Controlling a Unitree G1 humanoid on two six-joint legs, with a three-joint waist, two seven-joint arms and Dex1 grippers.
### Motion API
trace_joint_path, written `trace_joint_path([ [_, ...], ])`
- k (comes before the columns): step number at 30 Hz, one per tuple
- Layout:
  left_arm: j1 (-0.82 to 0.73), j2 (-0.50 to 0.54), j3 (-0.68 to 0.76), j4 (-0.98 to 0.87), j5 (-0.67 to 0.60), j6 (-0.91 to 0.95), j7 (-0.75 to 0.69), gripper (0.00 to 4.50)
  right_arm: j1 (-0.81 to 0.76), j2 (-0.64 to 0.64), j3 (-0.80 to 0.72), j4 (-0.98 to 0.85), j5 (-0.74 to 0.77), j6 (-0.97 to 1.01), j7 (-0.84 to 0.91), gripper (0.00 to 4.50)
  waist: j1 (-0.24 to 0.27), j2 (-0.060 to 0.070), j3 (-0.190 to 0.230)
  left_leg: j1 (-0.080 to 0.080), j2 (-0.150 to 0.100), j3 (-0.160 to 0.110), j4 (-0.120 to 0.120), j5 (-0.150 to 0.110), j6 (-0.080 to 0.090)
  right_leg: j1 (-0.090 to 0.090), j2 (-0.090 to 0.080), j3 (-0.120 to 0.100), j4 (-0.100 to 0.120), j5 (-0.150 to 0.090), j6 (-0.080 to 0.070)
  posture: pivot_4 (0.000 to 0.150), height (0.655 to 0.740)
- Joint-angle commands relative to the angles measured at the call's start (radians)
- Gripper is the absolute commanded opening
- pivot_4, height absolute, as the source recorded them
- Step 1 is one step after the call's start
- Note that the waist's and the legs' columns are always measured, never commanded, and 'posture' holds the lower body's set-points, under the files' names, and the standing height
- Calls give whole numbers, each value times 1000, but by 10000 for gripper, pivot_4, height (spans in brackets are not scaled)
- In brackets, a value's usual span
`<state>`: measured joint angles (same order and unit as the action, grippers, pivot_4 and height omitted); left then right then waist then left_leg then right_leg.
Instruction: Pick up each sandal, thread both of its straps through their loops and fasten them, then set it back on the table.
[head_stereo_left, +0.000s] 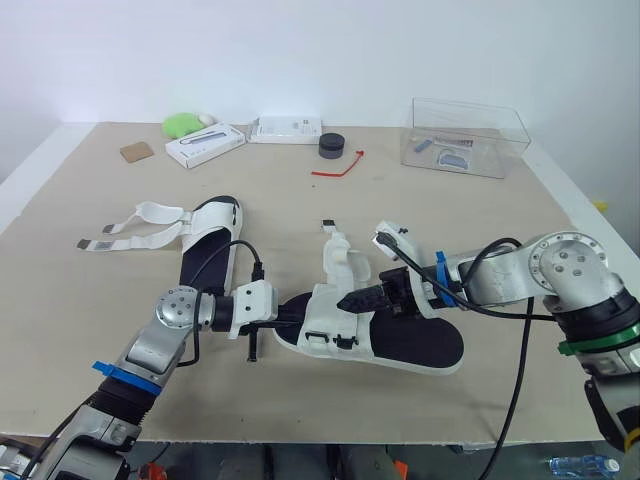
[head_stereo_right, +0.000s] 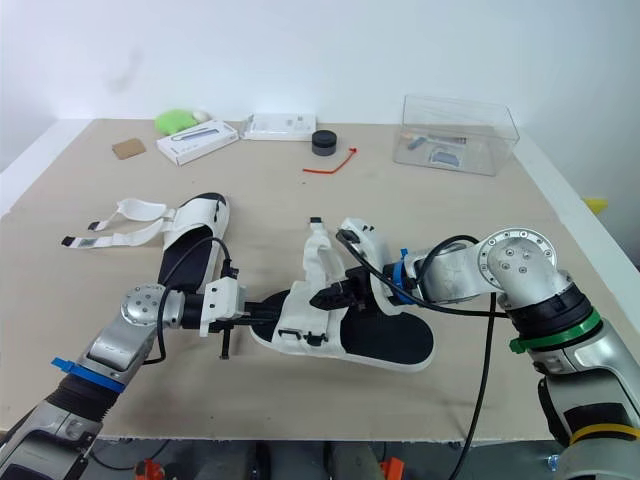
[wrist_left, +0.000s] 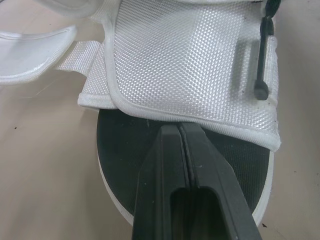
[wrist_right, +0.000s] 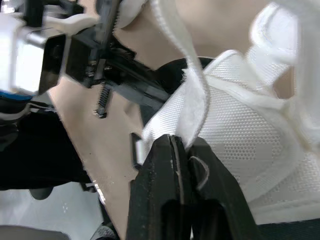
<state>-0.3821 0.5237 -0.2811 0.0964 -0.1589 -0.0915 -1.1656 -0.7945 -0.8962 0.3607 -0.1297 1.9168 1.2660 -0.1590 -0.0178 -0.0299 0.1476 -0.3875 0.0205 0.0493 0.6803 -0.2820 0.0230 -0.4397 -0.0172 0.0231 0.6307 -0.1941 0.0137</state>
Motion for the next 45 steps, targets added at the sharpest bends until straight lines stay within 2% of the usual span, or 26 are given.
trace_joint_path([
  [1, 23, 8, -47, 45, 57, 19, -4, 0, 24, -19, -30, -89, 55, -20, -28, 1301, 0, 0, 0, 0, 0, 0, 0, 0, 0, 0, 0, 0, 0, 0, 0, 1500, 7400],
  [13, 11, 6, -53, 55, 58, 18, -6, 0, 144, -60, -37, -260, 55, -79, -49, 1301, 1, 0, 0, 0, 0, 0, 1, 0, 0, 0, -1, 0, 0, 0, 2, 1500, 7400],
  [14, 11, 7, -54, 54, 57, 19, -6, 0, 148, -64, -38, -269, 55, -83, -43, 1301, 1, 0, 0, 0, 0, 0, 1, 0, 0, 0, -1, 0, 0, -3, 6, 1500, 7400],
  [20, 9, 7, -56, 59, 57, 17, -7, 0, 122, -87, -42, -278, 55, -80, -24, 1301, 1, 0, 0, 0, 0, 0, 2, 0, 1, 1, -1, 0, 0, -3, 6, 1500, 7400],
  [23, 2, 5, -57, 66, 58, 14, -5, 0, 88, -96, -58, -267, 25, -59, 13, 10268, 1, 0, 0, -1, -1, 0, 2, 0, 1, 0, -2, 0, 0, -3, 7, 1500, 7400],
  [25, 0, 4, -58, 68, 58, 13, -5, 0, 67, -96, -68, -247, 11, -60, 29, 20085, 1, 0, 0, -1, -1, 0, 2, 0, 1, 1, -3, 0, -1, -3, 7, 1500, 7400],
  [28, -3, 4, -58, 69, 56, 14, -5, 0, 26, -79, -81, -190, -22, -69, 40, 31172, 1, 0, 0, -1, -1, 0, 3, 0, 1, 1, -3, -1, -1, -2, 7, 1500, 7400],
  [36, -5, 1, -60, 66, 58, 17, 1, 0, -49, 10, -98, -67, -98, -49, 54, 31172, 0, 0, 0, -1, -1, 1, 6, 1, 2, 1, -3, -1, -1, -1, 7, 1500, 7400],
  [39, -4, 2, -59, 62, 57, 21, 3, 0, -34, 21, -104, -63, -109, -35, 56, 23016, 0, 0, 0, -2, -1, 1, 6, 1, 2, 1, -3, -1, -1, 0, 7, 1500, 7400],
  [43, -2, 6, -58, 60, 57, 24, 3, 0, 11, 16, -109, -104, -95, -23, 55, 3497, 0, 0, 0, -2, -1, 1, 6, 1, 2, 1, -3, -1, -1, 0, 7, 1500, 7400],
  [44, -1, 6, -58, 59, 57, 25, 3, 0, 26, 15, -109, -119, -98, -20, 55, 1666, 0, 0, 0, -2, -1, 1, 6, 1, 2, 1, -3, -1, -1, 0, 7, 1500, 7400],
  [45, -1, 6, -58, 59, 57, 25, 3, 0, 41, 15, -109, -132, -104, -18, 54, 1666, 0, 0, 0, -2, -1, 1, 6, 1, 2, 0, -3, -1, -1, 0, 8, 1500, 7400],
])
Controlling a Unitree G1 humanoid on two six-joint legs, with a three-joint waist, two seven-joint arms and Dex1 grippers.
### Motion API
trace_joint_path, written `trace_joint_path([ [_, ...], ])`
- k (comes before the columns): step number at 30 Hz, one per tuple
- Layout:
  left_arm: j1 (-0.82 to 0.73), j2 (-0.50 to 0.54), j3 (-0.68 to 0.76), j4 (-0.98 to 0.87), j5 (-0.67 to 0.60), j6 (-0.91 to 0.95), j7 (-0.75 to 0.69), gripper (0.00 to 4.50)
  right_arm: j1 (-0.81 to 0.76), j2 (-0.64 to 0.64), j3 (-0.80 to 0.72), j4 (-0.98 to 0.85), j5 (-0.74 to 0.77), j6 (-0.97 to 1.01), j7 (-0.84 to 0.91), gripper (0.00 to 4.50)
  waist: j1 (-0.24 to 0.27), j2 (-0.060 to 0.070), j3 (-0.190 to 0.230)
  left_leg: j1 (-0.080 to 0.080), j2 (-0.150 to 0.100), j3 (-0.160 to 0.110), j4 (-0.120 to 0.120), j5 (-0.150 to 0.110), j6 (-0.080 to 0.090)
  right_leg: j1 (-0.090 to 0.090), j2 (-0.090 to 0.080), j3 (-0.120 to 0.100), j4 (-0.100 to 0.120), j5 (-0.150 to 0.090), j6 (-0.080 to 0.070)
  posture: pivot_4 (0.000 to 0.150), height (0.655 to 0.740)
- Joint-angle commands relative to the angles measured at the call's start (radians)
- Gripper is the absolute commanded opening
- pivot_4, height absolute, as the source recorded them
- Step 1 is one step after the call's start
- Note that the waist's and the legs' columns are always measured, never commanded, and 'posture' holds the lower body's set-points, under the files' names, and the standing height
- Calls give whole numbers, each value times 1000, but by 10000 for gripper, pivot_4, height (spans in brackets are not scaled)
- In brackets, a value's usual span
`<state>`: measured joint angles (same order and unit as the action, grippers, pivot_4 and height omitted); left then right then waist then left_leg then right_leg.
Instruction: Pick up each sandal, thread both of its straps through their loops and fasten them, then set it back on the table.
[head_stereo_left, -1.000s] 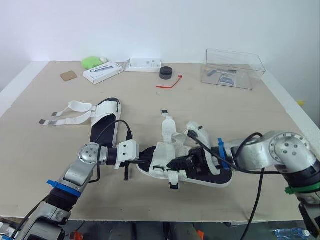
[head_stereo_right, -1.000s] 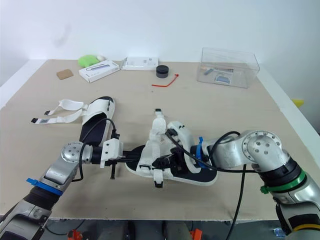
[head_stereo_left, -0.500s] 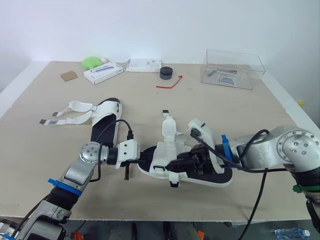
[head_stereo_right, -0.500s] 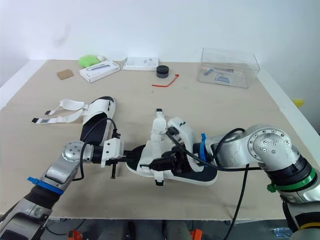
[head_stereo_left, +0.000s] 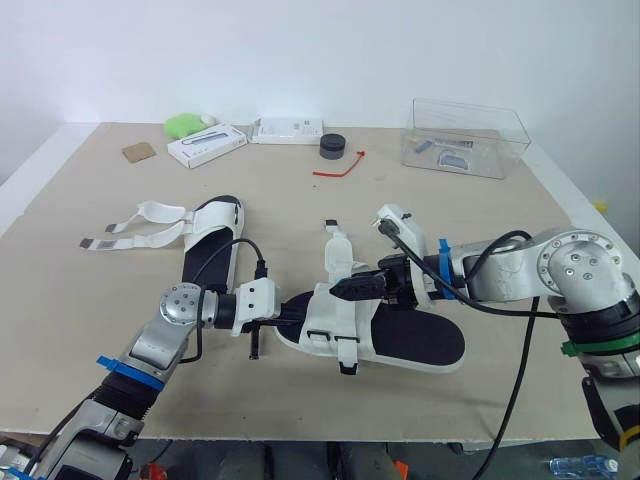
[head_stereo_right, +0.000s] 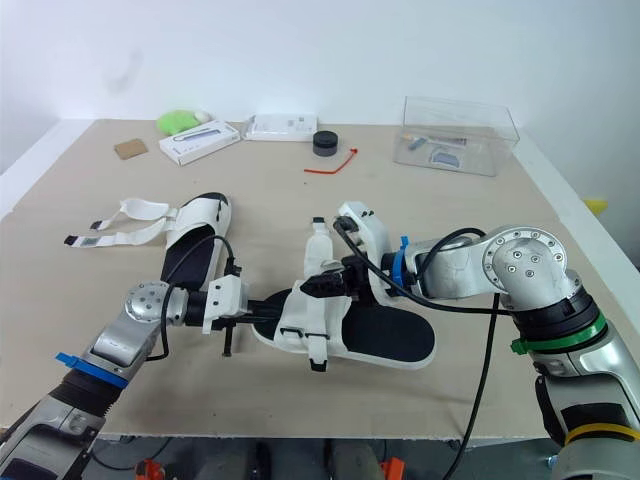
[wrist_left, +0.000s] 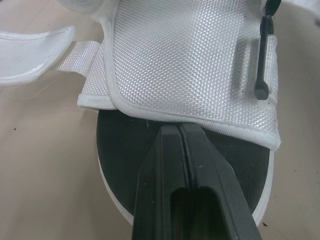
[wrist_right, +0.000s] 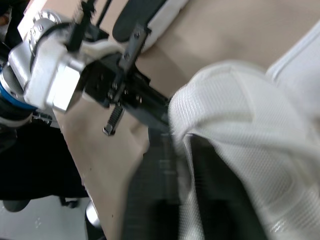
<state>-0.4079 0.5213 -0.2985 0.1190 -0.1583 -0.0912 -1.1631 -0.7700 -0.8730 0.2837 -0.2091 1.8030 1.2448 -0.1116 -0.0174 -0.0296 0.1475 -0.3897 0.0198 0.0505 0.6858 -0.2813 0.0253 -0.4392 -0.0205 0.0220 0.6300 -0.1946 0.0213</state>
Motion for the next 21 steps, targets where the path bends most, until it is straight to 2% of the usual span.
trace_joint_path([
  [1, 25, 9, -40, 36, 57, 26, 1, 0, 31, -8, -33, -66, 4, 4, 5, 1666, 0, 0, 0, 0, 0, 0, 0, 0, 0, 0, 0, 0, 0, 0, 0, 1500, 7400],
  [11, 22, 13, -44, 40, 59, 26, -6, 0, 135, -20, -34, -187, 34, -22, -19, 1666, 0, 0, 0, 0, 0, 0, 0, 0, 0, 0, 0, 0, 0, 0, 0, 1500, 7400],
  [14, 19, 13, -45, 44, 60, 24, -8, 0, 131, -32, -44, -214, -36, -5, 35, 1666, 0, 0, 0, 0, 0, 0, 0, 0, 0, 0, 0, -1, 0, 0, 0, 1500, 7400],
  [16, 19, 13, -46, 46, 61, 22, -11, 0, 125, -49, -70, -219, -80, 0, 85, 10024, 0, 0, 0, 0, 0, 0, 0, 0, 0, 0, 0, -1, 0, 0, 0, 1500, 7400],
  [20, 18, 14, -47, 47, 61, 20, -13, 0, 134, -106, -151, -206, -112, 8, 219, 24002, 0, 0, 0, 0, 0, 0, 0, 0, 0, 0, 0, -1, 0, 0, 1, 1500, 7400],
  [21, 17, 15, -47, 47, 61, 20, -13, 0, 144, -126, -171, -203, -103, 16, 260, 29160, 0, 0, 0, 0, 0, 0, 0, 0, 0, 0, 0, -1, 0, 0, 1, 1500, 7400],
])
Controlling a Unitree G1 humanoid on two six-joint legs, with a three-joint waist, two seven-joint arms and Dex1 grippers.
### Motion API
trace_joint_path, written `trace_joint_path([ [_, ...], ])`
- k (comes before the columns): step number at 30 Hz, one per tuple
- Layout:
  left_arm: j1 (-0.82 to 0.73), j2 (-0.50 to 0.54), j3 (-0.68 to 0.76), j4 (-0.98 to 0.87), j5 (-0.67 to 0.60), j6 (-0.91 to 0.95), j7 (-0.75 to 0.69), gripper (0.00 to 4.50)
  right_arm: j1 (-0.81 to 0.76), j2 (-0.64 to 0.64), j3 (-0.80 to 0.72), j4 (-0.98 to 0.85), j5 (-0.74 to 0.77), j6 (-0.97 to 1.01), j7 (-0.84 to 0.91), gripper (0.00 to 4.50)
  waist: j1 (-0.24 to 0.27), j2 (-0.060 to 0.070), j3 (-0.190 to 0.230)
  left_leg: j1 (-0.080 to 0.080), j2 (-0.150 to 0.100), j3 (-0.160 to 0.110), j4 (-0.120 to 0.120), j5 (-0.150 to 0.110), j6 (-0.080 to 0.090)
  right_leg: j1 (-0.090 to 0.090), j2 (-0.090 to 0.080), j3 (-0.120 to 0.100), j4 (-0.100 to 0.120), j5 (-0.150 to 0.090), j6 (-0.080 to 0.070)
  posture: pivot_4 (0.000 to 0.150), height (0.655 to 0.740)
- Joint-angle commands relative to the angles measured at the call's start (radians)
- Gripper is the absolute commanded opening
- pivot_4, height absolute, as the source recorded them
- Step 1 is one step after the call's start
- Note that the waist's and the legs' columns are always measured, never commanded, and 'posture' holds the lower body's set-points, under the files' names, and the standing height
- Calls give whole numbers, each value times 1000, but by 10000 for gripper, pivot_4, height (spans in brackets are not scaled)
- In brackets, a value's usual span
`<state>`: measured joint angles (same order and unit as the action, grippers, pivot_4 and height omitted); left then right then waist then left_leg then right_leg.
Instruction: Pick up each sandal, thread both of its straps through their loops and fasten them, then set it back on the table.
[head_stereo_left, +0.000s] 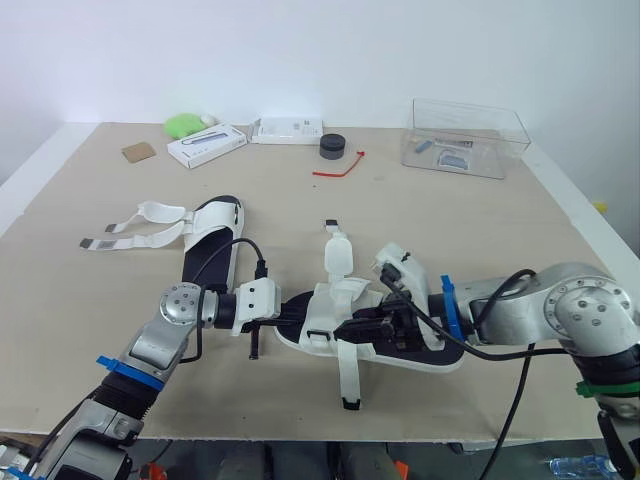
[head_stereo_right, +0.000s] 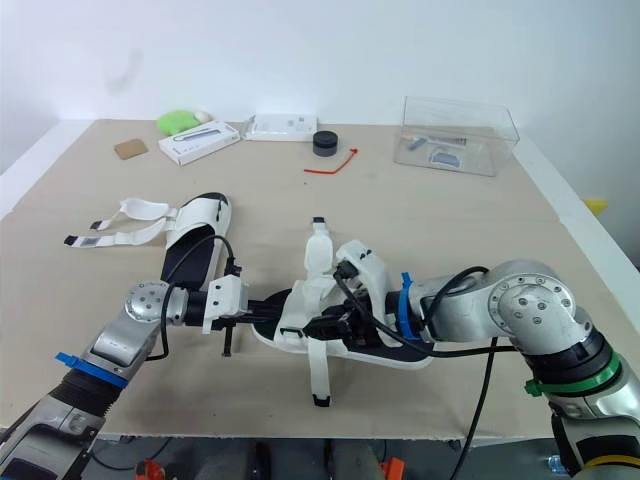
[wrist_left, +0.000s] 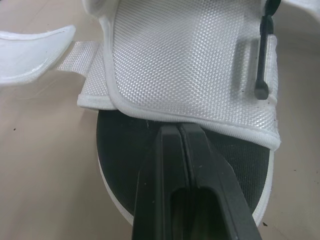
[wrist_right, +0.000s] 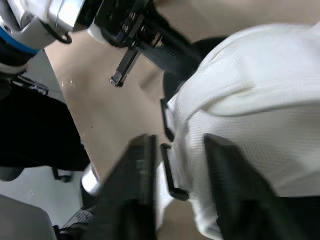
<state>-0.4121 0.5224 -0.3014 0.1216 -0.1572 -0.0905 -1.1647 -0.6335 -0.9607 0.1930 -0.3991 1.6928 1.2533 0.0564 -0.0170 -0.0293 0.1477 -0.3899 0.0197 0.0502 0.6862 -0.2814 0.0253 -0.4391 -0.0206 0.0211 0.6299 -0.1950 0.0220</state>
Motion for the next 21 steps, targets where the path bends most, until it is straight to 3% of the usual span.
trace_joint_path([
  [1, 22, 14, -45, 44, 61, 18, -11, 0, 23, -53, -105, -12, 22, 11, 136, 32674, 0, 0, 0, 0, 0, 0, 0, 0, 0, 0, 0, 0, 0, 0, 0, 1500, 7400],
  [2, 22, 14, -45, 44, 61, 18, -11, 0, 44, -77, -139, -7, 50, 15, 177, 40135, 0, 0, 0, 0, 0, -1, 0, 0, 0, 0, 0, -1, 0, -1, 0, 1500, 7400],
  [3, 22, 14, -46, 43, 60, 18, -11, 0, 64, -101, -167, 0, 80, 20, 209, 40135, 1, 0, 0, 0, 0, 0, 0, 0, 0, 0, 0, -1, 0, -1, 0, 1500, 7400],
  [4, 22, 14, -46, 43, 60, 18, -11, 0, 78, -115, -186, 5, 97, 21, 230, 44652, 2, 0, 0, 0, 0, -1, 0, 0, 0, 0, 0, -1, 0, -1, 0, 1500, 7400],
  [10, 25, 17, -49, 39, 58, 18, -9, 0, 178, -192, -223, -13, 227, 13, 301, 44652, 2, 0, 0, 0, 1, 0, 0, 0, 0, 1, 0, -1, 0, -1, 0, 1500, 7400],
  [14, -2, 3, -33, 58, 42, 33, -2, 0, 304, -134, -137, -88, 112, -12, 239, 44652, 2, -1, 0, 1, 1, -1, 0, 0, 1, 2, 0, -2, 0, -2, 0, 1500, 7400],
  [21, -19, -12, -19, 56, 26, 53, 4, 0, 329, -66, -89, -83, -10, -19, 234, 44652, 2, 1, 0, 0, 0, 1, 4, 0, 1, 2, -1, -2, 0, -1, 1, 1500, 7400],
])
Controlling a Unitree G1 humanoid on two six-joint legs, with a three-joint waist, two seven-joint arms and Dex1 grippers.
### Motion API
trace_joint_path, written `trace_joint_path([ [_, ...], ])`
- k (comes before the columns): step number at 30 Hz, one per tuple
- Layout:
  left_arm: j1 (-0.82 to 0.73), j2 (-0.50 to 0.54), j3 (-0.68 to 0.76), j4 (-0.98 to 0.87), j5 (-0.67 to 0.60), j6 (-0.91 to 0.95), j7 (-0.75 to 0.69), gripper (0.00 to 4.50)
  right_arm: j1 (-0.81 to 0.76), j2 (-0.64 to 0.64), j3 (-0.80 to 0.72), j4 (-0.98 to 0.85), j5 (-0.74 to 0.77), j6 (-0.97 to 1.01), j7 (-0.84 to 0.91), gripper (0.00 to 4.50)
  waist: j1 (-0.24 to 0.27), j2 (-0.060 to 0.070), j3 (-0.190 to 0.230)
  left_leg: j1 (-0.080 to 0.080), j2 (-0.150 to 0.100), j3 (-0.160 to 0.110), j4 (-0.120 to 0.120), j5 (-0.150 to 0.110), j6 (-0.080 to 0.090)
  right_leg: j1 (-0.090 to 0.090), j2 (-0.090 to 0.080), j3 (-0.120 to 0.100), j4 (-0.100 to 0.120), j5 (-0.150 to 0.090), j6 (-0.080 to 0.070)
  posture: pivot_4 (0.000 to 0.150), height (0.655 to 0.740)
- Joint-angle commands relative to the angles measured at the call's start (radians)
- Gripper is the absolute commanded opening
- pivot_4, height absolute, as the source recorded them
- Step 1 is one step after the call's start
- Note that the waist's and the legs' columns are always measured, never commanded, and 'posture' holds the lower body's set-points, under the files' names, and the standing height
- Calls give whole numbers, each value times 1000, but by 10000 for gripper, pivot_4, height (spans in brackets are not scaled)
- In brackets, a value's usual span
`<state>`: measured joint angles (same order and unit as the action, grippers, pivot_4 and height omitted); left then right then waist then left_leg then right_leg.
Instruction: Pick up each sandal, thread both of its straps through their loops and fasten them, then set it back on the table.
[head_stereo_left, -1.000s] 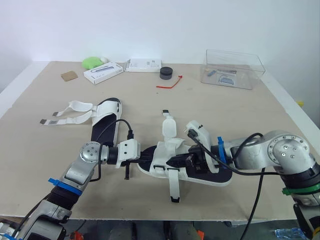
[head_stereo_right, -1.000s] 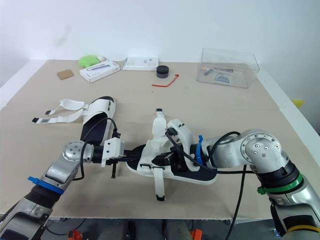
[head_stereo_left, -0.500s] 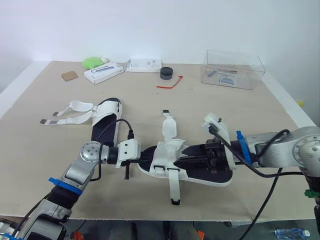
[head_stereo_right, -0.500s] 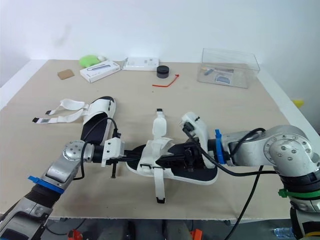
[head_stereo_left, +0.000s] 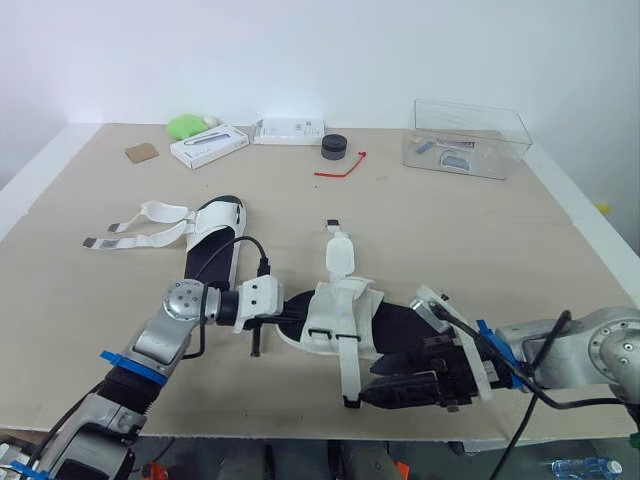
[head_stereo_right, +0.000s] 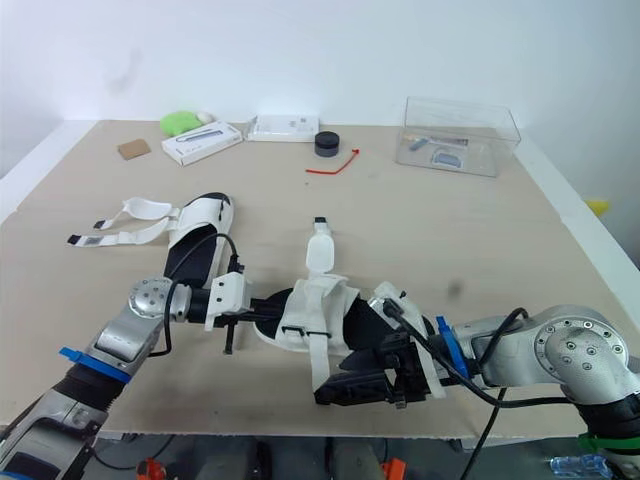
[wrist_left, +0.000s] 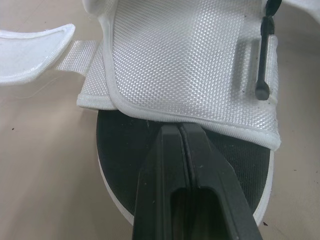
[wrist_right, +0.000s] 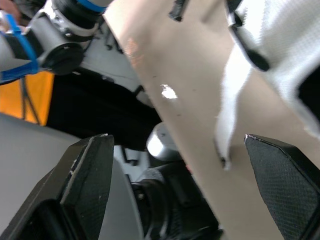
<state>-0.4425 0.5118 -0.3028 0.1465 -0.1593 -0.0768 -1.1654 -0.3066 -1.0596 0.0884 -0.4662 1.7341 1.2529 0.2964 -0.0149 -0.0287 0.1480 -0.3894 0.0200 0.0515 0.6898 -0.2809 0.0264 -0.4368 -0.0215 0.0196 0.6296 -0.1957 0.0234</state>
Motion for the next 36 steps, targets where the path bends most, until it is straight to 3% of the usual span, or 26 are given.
trace_joint_path([
  [1, 12, -2, -16, 28, 26, 43, 4, 0, 1, 52, 22, -12, -88, -26, -13, 44652, 0, 0, 0, 0, 0, 0, 0, 0, 0, 0, 0, 0, 0, 0, 0, 1500, 7400],
  [9, 24, -2, 9, 17, 22, 60, 25, 0, -74, 161, 37, 51, -181, -17, -24, 44652, -1, 0, 0, 0, 0, 0, 0, 0, 1, 0, 0, 0, 0, 1, 0, 1500, 7400],
  [24, -32, -27, 42, 67, 58, 66, 131, 0, -229, 284, 61, 164, -403, 70, 106, 44652, -3, 0, 0, -2, 1, 0, -1, 1, 1, -2, 2, 0, 0, 2, 0, 1500, 7400],
  [29, -31, -31, 35, 68, 72, 62, 153, 0, -210, 276, 53, 148, -434, 115, 145, 27082, -3, 0, 0, -2, 1, 0, -1, 1, 1, -2, 1, 0, 0, 2, 0, 1500, 7400],
  [34, -11, -33, 28, 46, 74, 71, 161, 0, -112, 277, 5, 82, -427, 140, 86, 2571, -3, 0, 0, -2, 1, -1, -1, 1, 1, -2, 1, 0, 0, 2, 0, 1500, 7400],
  [36, -4, -33, 27, 41, 74, 73, 162, 0, -66, 276, -20, 42, -401, 147, 57, 737, -3, 0, 0, -2, 1, -1, -1, 1, 1, -2, 1, 0, 0, 2, 0, 1500, 7400],
])
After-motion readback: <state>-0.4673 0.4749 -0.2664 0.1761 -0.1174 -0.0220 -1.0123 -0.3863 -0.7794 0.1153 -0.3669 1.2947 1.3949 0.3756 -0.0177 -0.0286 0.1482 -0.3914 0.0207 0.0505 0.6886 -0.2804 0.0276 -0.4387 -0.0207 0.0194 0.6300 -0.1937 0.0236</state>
